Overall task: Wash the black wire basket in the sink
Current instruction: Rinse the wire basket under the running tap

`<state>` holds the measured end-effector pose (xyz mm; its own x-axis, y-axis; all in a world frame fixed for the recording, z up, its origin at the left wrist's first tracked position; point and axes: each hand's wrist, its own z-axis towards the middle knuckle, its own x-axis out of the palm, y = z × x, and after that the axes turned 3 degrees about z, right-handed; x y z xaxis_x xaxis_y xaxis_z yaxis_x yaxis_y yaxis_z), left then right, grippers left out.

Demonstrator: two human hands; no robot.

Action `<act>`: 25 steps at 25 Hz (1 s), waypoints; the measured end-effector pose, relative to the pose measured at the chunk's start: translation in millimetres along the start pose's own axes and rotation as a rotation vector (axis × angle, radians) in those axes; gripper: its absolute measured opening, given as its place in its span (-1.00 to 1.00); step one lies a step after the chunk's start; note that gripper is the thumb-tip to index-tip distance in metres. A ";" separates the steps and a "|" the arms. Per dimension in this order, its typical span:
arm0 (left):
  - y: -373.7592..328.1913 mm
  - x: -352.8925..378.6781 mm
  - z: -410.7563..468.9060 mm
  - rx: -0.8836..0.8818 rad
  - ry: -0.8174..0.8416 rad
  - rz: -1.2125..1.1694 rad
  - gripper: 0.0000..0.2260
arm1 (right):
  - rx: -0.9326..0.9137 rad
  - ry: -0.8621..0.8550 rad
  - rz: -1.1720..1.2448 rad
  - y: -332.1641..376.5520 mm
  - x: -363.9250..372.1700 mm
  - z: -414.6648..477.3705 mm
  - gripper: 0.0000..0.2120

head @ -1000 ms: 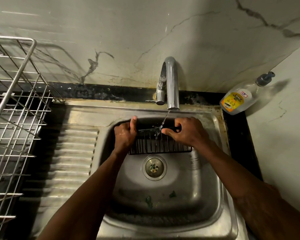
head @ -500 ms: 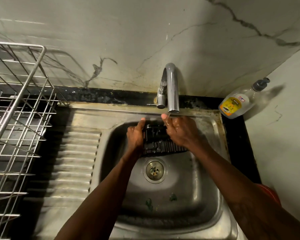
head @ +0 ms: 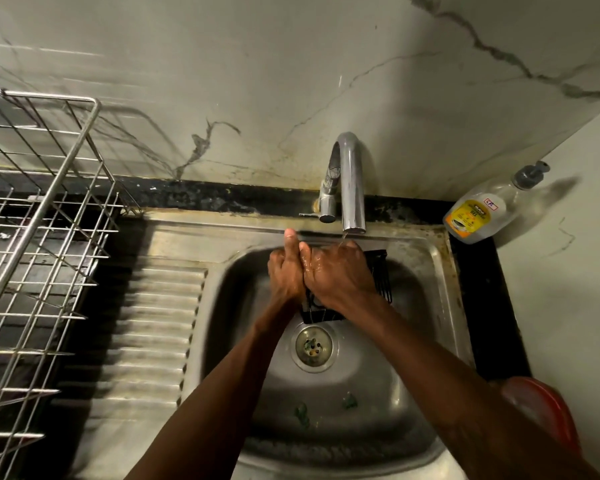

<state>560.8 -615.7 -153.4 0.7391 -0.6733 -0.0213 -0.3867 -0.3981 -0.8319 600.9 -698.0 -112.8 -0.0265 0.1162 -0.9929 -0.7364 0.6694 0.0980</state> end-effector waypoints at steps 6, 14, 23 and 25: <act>-4.3 9.0 -3.5 0.145 0.032 0.116 -0.39 | 0.311 0.244 0.036 -57.1 -20.8 9.5 -0.40; -4.4 -4.3 -2.1 0.147 -0.039 0.092 -0.45 | 0.078 0.208 -0.005 -33.6 -15.3 3.2 -0.29; -14.7 -12.9 3.7 0.167 -0.099 0.115 -0.52 | 0.209 0.082 0.019 14.6 -3.3 11.9 -0.57; -15.5 -13.9 -2.0 0.164 -0.086 0.061 -0.59 | 0.010 -0.024 0.033 9.2 4.9 -14.4 -0.66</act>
<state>555.4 -601.4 -139.1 0.7642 -0.6345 -0.1157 -0.3421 -0.2466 -0.9067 584.2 -701.9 -117.8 -0.0345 0.1562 -0.9871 -0.7288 0.6720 0.1319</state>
